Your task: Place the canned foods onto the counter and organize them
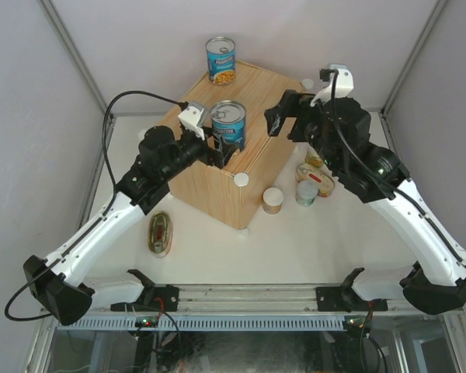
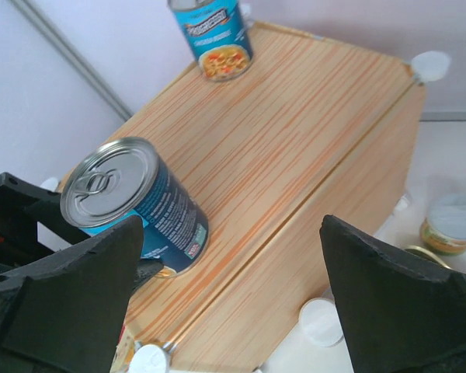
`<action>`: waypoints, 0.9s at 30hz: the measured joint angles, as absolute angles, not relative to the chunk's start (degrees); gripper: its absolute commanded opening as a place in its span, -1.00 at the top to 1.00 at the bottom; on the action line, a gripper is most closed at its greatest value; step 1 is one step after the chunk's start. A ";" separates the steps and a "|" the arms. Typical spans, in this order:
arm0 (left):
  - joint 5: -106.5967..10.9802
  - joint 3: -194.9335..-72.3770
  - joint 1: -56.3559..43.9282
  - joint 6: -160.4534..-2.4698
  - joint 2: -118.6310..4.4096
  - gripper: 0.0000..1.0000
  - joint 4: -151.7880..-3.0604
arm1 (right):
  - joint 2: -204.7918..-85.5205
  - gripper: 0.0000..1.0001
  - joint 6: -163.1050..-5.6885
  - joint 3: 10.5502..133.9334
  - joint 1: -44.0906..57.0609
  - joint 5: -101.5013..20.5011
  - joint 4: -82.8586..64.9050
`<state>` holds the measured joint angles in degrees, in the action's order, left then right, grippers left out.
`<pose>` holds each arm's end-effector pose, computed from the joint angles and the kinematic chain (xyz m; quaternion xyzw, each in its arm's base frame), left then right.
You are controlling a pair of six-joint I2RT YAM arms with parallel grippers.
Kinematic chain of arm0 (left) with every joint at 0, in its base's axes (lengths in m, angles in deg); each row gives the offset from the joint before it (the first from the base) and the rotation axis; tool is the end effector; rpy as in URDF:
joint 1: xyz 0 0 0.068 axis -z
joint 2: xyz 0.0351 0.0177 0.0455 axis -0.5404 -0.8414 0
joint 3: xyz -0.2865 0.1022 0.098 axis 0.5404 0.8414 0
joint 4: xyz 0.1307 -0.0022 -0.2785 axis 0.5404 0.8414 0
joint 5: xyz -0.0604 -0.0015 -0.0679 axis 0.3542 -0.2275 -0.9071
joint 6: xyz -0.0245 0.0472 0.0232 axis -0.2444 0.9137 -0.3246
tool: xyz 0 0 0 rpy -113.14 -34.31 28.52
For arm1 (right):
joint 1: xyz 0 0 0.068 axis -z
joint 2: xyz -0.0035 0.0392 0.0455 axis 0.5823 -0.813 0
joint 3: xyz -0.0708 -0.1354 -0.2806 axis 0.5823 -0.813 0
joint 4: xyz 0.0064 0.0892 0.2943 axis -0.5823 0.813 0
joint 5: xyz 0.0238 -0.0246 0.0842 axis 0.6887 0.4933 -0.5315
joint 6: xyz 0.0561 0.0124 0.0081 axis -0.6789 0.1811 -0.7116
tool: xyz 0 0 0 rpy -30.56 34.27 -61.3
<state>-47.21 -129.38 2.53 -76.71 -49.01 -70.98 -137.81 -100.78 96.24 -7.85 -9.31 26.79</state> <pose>0.2480 -0.1822 0.4570 0.2230 0.6948 -0.2903 0.6191 0.2153 0.1811 0.5750 -0.0039 0.7637 0.2130 0.6094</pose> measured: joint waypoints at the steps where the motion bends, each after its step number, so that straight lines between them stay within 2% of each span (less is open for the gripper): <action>1: -47.21 -129.91 2.53 -76.60 -49.71 -0.58 -70.98 | -137.13 -0.87 -100.81 95.65 -7.04 -9.44 26.37; 13: -47.30 -137.93 2.53 -75.79 -59.53 -0.56 -71.46 | -131.89 -0.85 -101.09 89.03 0.43 -12.59 24.14; 27: -47.23 -153.30 2.53 -75.18 -75.98 -0.58 -72.60 | -119.06 -0.84 -102.71 73.77 1.09 -11.73 22.87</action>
